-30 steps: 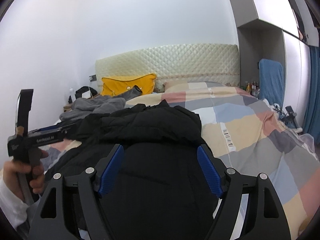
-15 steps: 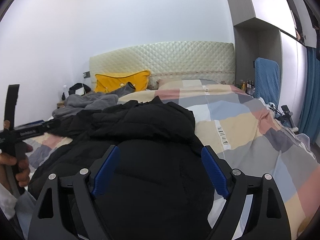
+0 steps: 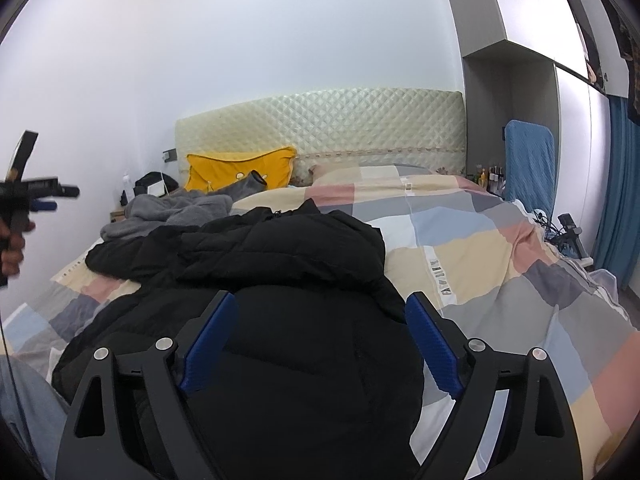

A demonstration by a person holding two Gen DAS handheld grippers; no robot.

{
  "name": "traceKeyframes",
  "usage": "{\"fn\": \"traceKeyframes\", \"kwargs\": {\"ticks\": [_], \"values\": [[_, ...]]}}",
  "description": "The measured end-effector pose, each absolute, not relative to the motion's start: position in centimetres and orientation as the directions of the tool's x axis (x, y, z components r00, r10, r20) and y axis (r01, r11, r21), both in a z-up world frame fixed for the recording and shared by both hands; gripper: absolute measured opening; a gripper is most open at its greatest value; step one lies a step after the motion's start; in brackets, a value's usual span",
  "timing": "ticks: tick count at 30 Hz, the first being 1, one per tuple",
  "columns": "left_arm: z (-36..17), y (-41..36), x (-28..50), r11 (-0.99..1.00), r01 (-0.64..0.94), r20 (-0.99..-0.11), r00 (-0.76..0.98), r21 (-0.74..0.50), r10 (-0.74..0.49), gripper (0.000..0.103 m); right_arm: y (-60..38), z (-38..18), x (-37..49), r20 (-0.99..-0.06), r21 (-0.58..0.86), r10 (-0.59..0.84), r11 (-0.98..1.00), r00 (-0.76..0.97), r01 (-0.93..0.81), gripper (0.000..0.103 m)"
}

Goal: Fold large clothes
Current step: 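Reach the left tool to the other sleeve cuff and grasp it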

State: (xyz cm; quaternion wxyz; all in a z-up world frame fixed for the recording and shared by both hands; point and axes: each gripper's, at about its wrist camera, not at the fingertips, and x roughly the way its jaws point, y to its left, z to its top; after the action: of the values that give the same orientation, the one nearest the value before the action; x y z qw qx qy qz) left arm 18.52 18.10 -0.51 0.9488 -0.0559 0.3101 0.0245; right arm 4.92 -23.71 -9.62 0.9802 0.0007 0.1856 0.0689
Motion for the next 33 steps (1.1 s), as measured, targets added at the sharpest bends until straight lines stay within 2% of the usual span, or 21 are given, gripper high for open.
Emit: {"fn": "traceKeyframes", "kwargs": {"ticks": [9,12,14,19,25,33], "values": [[2.0,28.3,22.1,0.971,-0.238,-0.591,0.787,-0.024,0.179,0.103,-23.7,-9.7,5.0,-0.350,0.031,0.131,0.991,0.927,-0.128,0.087],[1.3,32.1,23.4,0.956,-0.286,-0.607,0.771,-0.062,0.191,0.103,-23.7,-9.6,5.1,-0.339,0.031,0.125,0.992,0.932,-0.122,0.088],[0.6,34.4,24.0,0.943,-0.318,-0.623,0.759,-0.100,0.190,0.103,-23.6,-9.6,5.2,-0.335,0.028,0.116,0.993,0.935,-0.113,0.092],[-3.5,40.8,25.9,0.889,-0.396,-0.676,0.722,-0.228,0.148,0.103,-23.3,-9.6,5.7,-0.341,0.029,0.104,0.995,0.934,-0.100,0.098],[-10.1,47.2,28.0,0.800,-0.472,-0.724,0.686,-0.370,0.069,0.103,-22.0,-10.0,7.0,-0.395,0.004,0.067,0.997,0.916,-0.071,0.099],[-18.5,53.8,31.4,0.697,-0.519,-0.730,0.683,-0.495,-0.010,0.103,-19.7,-10.6,9.5,-0.450,0.002,0.043,0.999,0.892,-0.047,0.099]]}}
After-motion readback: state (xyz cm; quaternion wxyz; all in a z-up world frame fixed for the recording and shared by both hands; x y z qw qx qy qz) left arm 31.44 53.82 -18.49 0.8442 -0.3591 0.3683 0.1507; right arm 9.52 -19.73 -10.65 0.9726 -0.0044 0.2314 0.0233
